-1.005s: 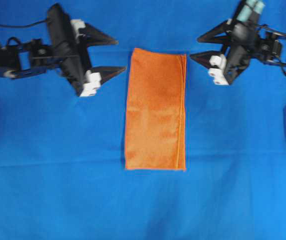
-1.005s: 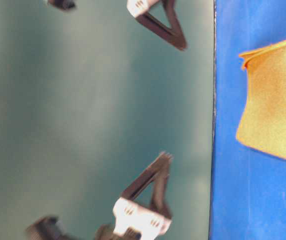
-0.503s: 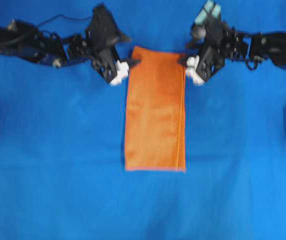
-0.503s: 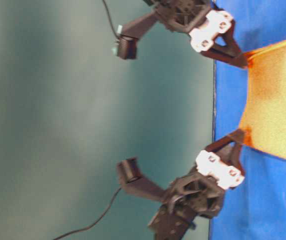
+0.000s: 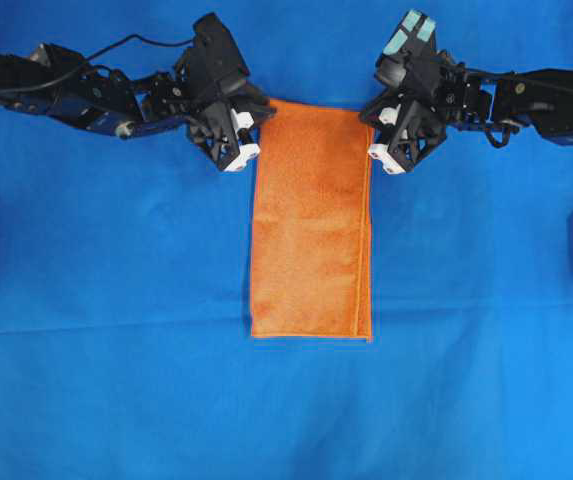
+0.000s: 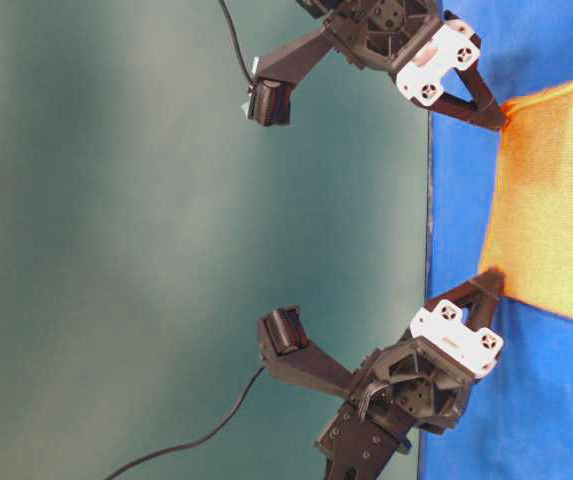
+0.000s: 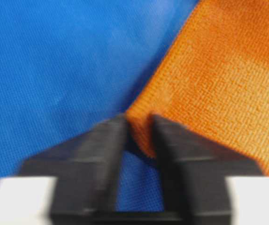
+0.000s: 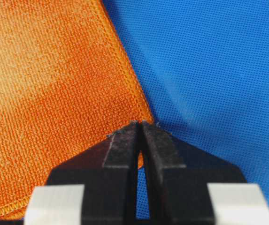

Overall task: Fold the orange towel.
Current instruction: 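Grasp the top corners with both grippers and lift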

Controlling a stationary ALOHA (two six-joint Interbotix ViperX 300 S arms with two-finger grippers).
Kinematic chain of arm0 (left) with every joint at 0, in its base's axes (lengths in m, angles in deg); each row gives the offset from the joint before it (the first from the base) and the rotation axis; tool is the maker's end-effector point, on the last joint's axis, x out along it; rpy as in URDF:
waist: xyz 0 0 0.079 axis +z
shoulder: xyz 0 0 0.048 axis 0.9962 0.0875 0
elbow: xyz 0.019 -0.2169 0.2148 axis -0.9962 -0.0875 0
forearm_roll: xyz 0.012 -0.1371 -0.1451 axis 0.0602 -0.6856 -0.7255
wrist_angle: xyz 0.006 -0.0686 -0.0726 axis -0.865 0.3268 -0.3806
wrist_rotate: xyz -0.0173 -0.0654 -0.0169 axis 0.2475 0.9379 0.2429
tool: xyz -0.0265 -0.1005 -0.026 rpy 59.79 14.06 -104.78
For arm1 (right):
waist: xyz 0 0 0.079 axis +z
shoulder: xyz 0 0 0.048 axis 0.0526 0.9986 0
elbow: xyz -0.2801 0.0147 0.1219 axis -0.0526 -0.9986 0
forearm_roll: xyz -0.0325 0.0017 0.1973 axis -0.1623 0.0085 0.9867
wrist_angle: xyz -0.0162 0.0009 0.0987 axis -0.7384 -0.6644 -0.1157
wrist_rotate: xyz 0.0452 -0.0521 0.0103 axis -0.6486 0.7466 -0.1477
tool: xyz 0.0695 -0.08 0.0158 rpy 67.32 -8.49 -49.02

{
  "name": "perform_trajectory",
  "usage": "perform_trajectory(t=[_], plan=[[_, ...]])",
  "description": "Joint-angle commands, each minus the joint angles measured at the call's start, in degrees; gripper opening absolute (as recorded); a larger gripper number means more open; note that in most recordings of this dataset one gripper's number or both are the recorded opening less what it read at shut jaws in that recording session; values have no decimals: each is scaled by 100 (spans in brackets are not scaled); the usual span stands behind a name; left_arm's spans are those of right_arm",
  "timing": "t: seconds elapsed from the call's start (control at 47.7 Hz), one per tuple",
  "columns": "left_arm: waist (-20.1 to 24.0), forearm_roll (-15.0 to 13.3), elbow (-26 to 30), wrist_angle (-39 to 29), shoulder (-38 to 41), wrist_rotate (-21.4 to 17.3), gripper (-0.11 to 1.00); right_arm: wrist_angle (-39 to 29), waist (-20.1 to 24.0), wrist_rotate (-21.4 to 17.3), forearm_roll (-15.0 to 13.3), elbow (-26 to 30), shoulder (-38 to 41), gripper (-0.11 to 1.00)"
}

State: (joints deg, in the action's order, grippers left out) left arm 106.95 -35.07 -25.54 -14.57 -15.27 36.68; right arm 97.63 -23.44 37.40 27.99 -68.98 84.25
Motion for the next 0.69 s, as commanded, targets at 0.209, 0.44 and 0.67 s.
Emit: perform_trajectory(t=[0.209,0.44,0.67], plan=[[-62,-9,44,9,-114,0,2,53,44,0,-9,79,-70,2],[-79,0,35,-167,-378,0,2,26,44,0,-9,149,-114,2],[-105,-9,-26,-396,-800,0,2,-44,62,-35,-9,70,-527,2]])
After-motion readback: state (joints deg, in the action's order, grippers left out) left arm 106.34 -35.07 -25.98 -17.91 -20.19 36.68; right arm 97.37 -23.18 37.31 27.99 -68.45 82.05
